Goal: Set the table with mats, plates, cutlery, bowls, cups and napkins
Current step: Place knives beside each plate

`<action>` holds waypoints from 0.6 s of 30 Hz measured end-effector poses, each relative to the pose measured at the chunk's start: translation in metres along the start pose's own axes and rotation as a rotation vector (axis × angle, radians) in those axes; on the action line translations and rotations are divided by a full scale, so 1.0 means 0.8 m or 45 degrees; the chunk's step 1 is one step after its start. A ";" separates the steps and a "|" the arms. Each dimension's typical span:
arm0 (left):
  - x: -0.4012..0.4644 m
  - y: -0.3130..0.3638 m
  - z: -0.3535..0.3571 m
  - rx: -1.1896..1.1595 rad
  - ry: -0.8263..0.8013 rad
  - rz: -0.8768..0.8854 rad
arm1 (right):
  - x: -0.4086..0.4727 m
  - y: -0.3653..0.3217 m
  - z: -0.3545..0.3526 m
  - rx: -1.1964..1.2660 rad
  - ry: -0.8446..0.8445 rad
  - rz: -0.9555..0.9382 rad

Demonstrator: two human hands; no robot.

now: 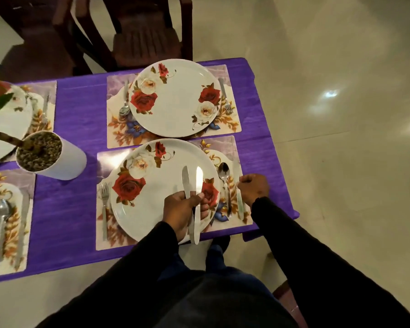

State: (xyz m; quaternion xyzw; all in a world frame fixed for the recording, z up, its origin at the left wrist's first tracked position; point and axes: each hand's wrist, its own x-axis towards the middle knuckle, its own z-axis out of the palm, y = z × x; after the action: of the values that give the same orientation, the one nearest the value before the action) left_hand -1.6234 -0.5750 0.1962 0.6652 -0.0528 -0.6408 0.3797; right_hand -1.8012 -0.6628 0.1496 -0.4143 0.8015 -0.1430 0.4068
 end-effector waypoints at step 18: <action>-0.003 -0.003 0.031 0.072 0.024 0.059 | 0.009 0.004 0.004 -0.332 0.028 -0.126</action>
State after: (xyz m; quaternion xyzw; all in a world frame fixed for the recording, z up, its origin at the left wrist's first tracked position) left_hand -1.6464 -0.5830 0.1993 0.6803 -0.0826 -0.6237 0.3759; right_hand -1.8033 -0.6662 0.1418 -0.5011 0.7963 -0.0623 0.3332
